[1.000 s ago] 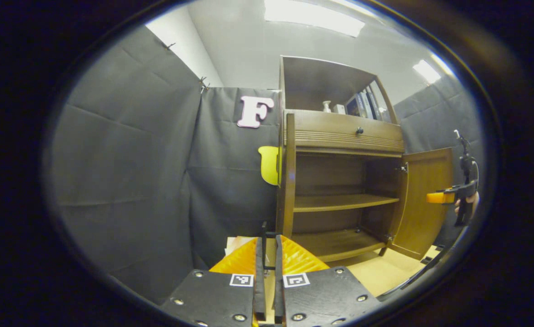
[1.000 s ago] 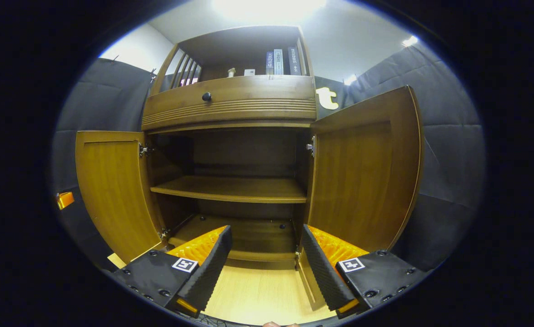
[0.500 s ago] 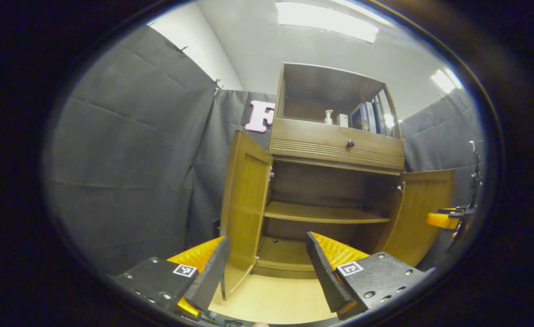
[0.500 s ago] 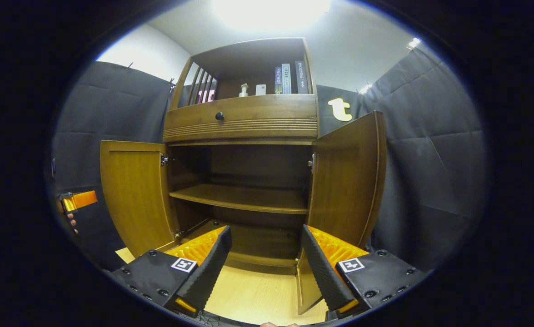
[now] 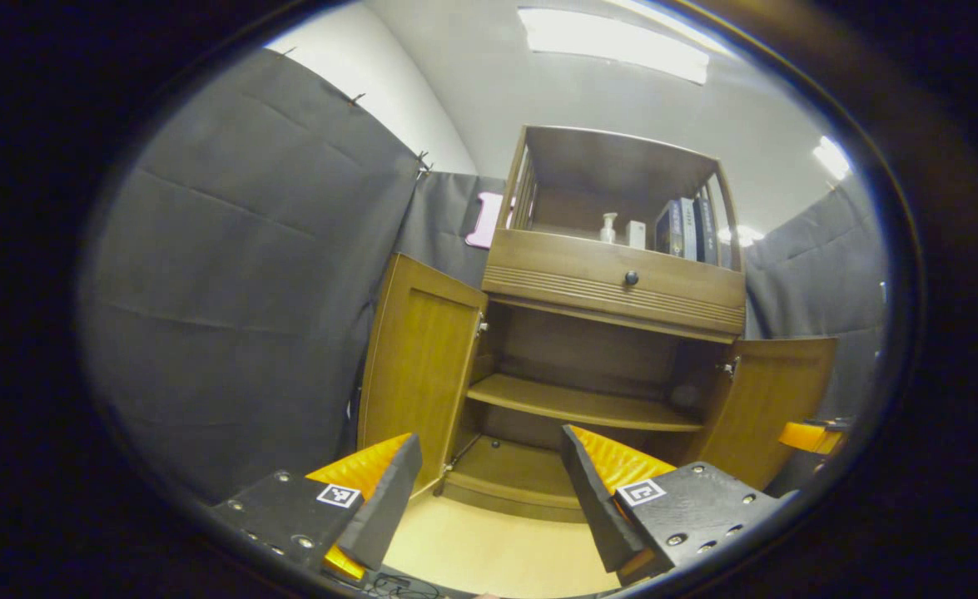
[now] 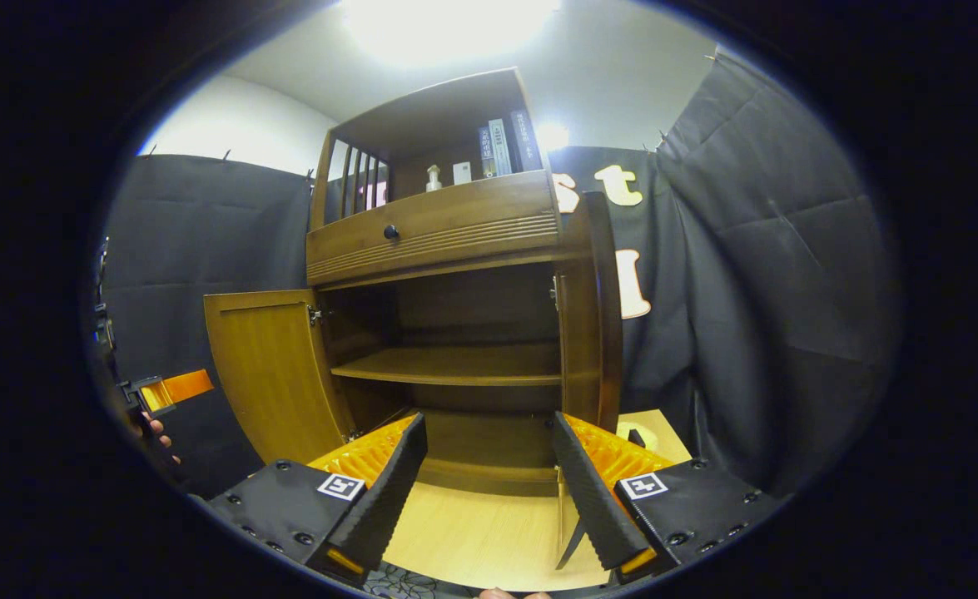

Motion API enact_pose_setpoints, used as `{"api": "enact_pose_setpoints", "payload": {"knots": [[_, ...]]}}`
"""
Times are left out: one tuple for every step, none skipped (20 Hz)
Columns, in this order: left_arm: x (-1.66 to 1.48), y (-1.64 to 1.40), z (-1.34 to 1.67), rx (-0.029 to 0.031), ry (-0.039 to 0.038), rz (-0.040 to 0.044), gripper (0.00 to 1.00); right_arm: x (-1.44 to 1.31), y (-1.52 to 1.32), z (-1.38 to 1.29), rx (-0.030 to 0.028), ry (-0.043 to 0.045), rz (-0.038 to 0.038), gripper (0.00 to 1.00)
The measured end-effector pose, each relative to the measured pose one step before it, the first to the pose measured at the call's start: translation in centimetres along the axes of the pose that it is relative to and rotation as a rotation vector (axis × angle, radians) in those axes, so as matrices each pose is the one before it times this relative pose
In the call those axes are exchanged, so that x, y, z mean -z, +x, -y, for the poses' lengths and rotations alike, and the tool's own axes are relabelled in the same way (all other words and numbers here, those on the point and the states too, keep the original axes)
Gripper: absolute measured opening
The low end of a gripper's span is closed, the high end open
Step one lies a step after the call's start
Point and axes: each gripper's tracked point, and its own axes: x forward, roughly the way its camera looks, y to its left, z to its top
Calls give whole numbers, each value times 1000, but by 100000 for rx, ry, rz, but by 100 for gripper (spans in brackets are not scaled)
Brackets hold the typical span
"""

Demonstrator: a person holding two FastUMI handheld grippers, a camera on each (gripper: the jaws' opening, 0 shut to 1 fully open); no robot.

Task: Open the right door of the double-door shoe cabinet with the right hand, and open the left door with the left hand.

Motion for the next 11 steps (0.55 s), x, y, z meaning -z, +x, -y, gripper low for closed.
{"api": "enact_pose_setpoints", "payload": {"knots": [[-95,-258,169,-611,1549,-515,96,-71,-185,471,380,272,279,92],[-132,-117,232,181,1527,-883,96,-37,-28,140,-240,-153,-335,92],[-208,-153,37,329,1389,-749,96,4,-45,28,264,49,-232,92],[-293,-8,-70,470,821,-149,96,-109,-188,142,763,277,39,92],[-311,163,-105,916,246,183,96,7,-279,149,1133,559,23,92],[-140,263,-43,1384,-50,-5,96,112,-369,86,823,129,-500,92],[-66,393,-125,1689,26,-193,96,502,-890,224,932,-208,-252,92],[196,610,-270,1713,705,-781,96,81,-384,-33,1480,-711,61,92],[351,683,-529,803,1272,-1344,96,-167,54,83,2674,-786,758,92],[301,484,-490,261,1153,-825,96,-112,144,94,3319,-161,306,92],[200,512,-487,102,783,-236,96,-43,216,-223,2714,730,-71,98]]}}
